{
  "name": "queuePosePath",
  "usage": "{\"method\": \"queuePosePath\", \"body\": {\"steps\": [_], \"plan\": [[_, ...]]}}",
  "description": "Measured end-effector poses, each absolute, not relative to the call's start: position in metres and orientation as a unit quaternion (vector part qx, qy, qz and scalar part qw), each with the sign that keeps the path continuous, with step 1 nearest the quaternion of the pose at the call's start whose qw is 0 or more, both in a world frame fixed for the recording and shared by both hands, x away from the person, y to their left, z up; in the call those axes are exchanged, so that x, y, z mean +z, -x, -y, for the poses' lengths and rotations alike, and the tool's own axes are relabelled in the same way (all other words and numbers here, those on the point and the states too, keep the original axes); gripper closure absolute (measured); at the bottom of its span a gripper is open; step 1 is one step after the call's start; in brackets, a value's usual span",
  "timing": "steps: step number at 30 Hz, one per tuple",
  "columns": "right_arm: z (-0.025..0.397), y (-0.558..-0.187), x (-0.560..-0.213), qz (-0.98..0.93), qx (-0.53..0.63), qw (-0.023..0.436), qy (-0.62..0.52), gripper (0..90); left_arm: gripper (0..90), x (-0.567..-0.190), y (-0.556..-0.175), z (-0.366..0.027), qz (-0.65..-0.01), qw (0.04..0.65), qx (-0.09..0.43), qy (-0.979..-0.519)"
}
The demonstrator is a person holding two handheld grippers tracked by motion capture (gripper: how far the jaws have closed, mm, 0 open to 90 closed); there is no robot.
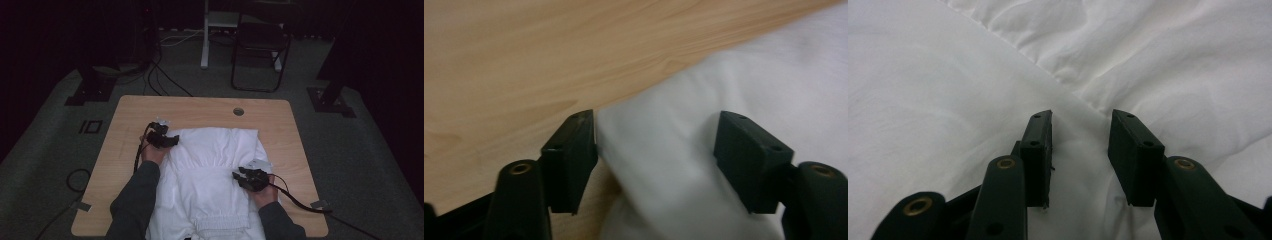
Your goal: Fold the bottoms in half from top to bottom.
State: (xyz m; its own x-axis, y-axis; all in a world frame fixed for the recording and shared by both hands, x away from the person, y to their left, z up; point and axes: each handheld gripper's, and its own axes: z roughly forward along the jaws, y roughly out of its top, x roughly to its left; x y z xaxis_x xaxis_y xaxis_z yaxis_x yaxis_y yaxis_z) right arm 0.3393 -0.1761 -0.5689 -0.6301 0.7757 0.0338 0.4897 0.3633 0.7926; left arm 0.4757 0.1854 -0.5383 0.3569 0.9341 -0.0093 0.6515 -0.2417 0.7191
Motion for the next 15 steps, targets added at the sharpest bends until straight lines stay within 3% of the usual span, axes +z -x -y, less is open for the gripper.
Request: {"method": "queuePosePath", "body": {"steps": [9, 10, 15], "plan": [[0.176, -0.339, -0.569, -0.806, 0.406, 0.176, -0.393, 61.0, 24.9, -0.55, -0.483, -0.189, -0.523, 0.338, 0.19, -0.759], [0.176, -0.339, -0.569, -0.807, 0.405, 0.177, -0.391, 61.0, 27.4, -0.55, -0.481, -0.189, -0.521, 0.342, 0.189, -0.759], [0.176, -0.336, -0.569, -0.808, 0.403, 0.179, -0.391, 60.9, 66.8, -0.551, -0.47, -0.188, -0.502, 0.371, 0.164, -0.764]]}}
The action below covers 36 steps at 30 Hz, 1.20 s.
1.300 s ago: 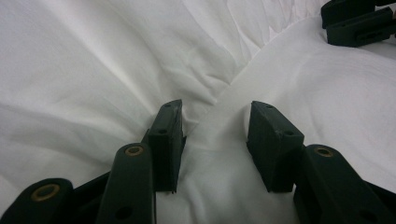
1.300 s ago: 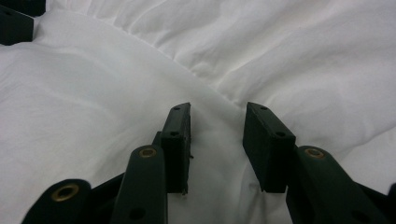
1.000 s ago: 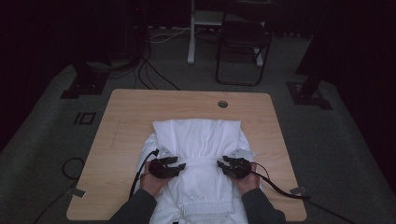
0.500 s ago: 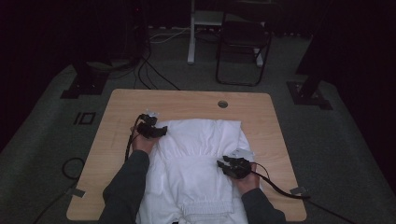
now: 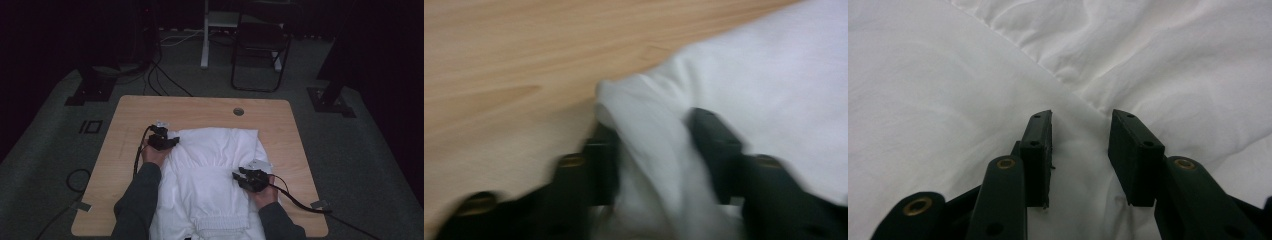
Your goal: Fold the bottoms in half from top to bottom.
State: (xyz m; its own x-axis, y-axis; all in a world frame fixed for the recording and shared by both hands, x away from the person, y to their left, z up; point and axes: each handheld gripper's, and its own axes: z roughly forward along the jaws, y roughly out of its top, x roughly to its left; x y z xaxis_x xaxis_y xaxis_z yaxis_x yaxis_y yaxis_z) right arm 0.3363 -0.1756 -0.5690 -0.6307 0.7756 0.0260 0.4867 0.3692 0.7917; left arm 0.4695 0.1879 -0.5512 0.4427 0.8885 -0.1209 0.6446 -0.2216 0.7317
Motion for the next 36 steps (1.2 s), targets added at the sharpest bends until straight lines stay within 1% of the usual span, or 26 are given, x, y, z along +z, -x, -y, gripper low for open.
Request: {"method": "queuePosePath", "body": {"steps": [4, 8, 11, 13, 14, 16, 18, 23, 25, 30, 36], "plan": [[0.177, -0.331, -0.569, -0.807, 0.406, 0.173, -0.391, 60.9, 74.7, -0.552, -0.458, -0.183, -0.488, 0.367, 0.183, -0.771], [0.179, -0.325, -0.569, -0.807, 0.412, 0.159, -0.393, 60.0, 75.8, -0.555, -0.447, -0.184, -0.484, 0.381, 0.18, -0.767], [0.185, -0.331, -0.565, -0.81, 0.415, 0.115, -0.398, 58.7, 75.7, -0.557, -0.445, -0.188, -0.491, 0.396, 0.161, -0.759], [0.191, -0.342, -0.559, -0.811, 0.421, 0.095, -0.394, 55.9, 75.7, -0.557, -0.444, -0.186, -0.49, 0.393, 0.168, -0.76], [0.195, -0.347, -0.554, -0.806, 0.424, 0.104, -0.4, 52.2, 75.7, -0.557, -0.444, -0.186, -0.488, 0.392, 0.172, -0.761], [0.205, -0.361, -0.541, -0.789, 0.43, 0.141, -0.416, 47.5, 75.7, -0.557, -0.444, -0.186, -0.487, 0.393, 0.171, -0.761], [0.216, -0.382, -0.53, -0.77, 0.435, 0.162, -0.438, 41.7, 75.7, -0.557, -0.444, -0.187, -0.489, 0.394, 0.169, -0.76], [0.231, -0.44, -0.526, -0.755, 0.415, 0.183, -0.473, 36.6, 75.7, -0.557, -0.443, -0.185, -0.486, 0.391, 0.177, -0.762], [0.231, -0.456, -0.528, -0.753, 0.412, 0.18, -0.48, 33.7, 75.6, -0.557, -0.443, -0.185, -0.486, 0.392, 0.176, -0.761], [0.225, -0.484, -0.538, -0.746, 0.418, 0.143, -0.498, 24.1, 75.6, -0.557, -0.443, -0.185, -0.486, 0.391, 0.177, -0.761], [0.214, -0.5, -0.547, -0.762, 0.365, 0.164, -0.508, 18.9, 75.5, -0.557, -0.443, -0.185, -0.486, 0.391, 0.178, -0.761]]}}
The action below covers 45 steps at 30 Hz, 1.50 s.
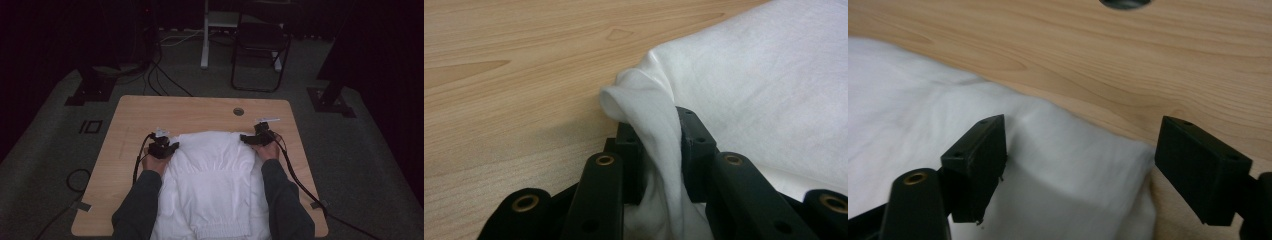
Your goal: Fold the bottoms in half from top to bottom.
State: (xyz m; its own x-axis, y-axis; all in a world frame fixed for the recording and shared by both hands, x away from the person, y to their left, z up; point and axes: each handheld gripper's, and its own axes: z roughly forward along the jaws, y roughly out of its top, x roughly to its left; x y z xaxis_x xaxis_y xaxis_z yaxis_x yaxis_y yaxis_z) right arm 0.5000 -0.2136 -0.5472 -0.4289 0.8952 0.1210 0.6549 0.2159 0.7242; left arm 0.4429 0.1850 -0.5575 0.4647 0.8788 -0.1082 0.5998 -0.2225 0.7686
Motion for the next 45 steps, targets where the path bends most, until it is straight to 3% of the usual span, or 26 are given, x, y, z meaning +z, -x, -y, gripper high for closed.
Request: {"method": "queuePosePath", "body": {"steps": [10, 14, 17, 21, 27, 31, 40, 45], "plan": [[0.216, -0.503, -0.557, -0.772, 0.342, 0.175, -0.507, 14.5, 75.2, -0.557, -0.443, -0.185, -0.485, 0.391, 0.18, -0.762], [0.213, -0.496, -0.553, -0.778, 0.355, 0.155, -0.495, 41.3, 75.1, -0.557, -0.443, -0.186, -0.486, 0.392, 0.177, -0.761], [0.215, -0.493, -0.552, -0.767, 0.378, 0.112, -0.507, 64.9, 75.2, -0.557, -0.443, -0.186, -0.487, 0.392, 0.175, -0.761], [0.221, -0.493, -0.557, -0.741, 0.409, 0.062, -0.529, 81.1, 75.4, -0.558, -0.444, -0.187, -0.491, 0.396, 0.169, -0.757], [0.222, -0.491, -0.55, -0.749, 0.408, 0.077, -0.516, 84.6, 78.7, -0.555, -0.452, -0.195, -0.509, 0.406, 0.121, -0.75], [0.226, -0.491, -0.538, -0.748, 0.417, 0.085, -0.509, 84.8, 82.8, -0.536, -0.46, -0.191, -0.5, 0.383, 0.129, -0.766], [0.246, -0.492, -0.485, -0.725, 0.462, 0.13, -0.495, 84.9, 83.7, -0.47, -0.472, -0.195, -0.475, 0.477, 0.143, -0.726], [0.252, -0.485, -0.46, -0.714, 0.491, 0.151, -0.475, 84.8, 83.6, -0.456, -0.466, -0.196, -0.462, 0.502, 0.149, -0.716]]}}
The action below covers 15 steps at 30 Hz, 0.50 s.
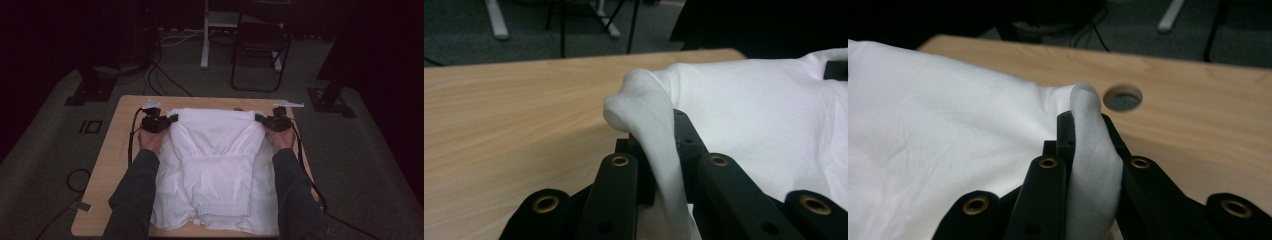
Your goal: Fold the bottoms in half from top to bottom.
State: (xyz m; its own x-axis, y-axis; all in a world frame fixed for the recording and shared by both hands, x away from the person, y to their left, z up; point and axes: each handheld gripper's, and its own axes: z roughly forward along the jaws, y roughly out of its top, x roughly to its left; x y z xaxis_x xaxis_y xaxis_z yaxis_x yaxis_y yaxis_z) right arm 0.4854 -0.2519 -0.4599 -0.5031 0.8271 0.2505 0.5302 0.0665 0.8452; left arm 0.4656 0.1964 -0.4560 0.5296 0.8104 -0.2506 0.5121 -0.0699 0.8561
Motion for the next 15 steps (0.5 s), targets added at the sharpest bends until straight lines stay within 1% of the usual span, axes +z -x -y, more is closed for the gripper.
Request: {"method": "queuePosePath", "body": {"steps": [5, 11, 15], "plan": [[0.253, -0.459, -0.46, -0.728, 0.498, 0.164, -0.441, 84.6, 83.7, -0.459, -0.443, -0.203, -0.443, 0.513, 0.141, -0.722], [0.26, -0.41, -0.469, -0.73, 0.523, 0.16, -0.409, 84.6, 83.6, -0.463, -0.397, -0.209, -0.405, 0.524, 0.137, -0.737], [0.265, -0.38, -0.481, -0.735, 0.526, 0.152, -0.4, 84.6, 83.2, -0.472, -0.364, -0.209, -0.384, 0.507, 0.141, -0.759]]}}
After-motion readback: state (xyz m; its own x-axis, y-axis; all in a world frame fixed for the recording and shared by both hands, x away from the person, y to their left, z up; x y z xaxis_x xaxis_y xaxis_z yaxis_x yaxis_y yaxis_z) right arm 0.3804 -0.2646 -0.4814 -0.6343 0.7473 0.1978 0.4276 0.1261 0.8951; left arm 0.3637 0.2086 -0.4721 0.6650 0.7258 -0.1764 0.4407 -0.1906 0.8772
